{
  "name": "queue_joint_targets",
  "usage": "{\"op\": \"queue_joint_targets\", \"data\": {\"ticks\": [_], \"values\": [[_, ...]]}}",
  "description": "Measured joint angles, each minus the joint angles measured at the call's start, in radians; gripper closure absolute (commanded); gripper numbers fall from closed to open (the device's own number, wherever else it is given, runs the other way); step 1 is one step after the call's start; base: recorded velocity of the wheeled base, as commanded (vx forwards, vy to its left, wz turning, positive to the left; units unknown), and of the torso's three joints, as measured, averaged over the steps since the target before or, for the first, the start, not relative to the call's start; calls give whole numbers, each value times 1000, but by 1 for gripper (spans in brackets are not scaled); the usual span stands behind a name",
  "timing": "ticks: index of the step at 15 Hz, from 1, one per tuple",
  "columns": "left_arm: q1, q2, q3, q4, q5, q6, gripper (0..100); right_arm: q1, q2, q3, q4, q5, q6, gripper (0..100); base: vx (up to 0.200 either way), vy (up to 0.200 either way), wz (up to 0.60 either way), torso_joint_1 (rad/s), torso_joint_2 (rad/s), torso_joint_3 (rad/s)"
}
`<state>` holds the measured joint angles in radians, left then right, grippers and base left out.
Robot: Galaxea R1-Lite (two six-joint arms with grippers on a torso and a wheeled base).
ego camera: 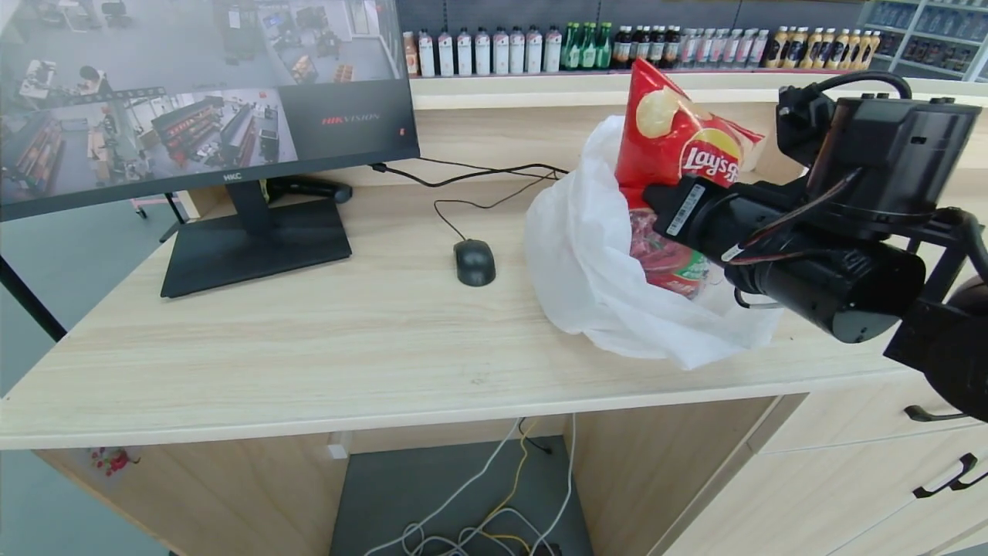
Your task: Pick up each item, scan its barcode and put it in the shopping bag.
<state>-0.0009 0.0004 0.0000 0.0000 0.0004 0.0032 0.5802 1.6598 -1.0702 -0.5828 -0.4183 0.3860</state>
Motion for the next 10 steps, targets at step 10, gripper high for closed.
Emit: {"op": "queue_joint_targets", "data": {"ticks": [10], "values": [[0, 0, 0, 0, 0, 0, 0, 4, 9, -93, 310, 20, 203, 100, 0, 0, 0, 0, 0, 0]]}}
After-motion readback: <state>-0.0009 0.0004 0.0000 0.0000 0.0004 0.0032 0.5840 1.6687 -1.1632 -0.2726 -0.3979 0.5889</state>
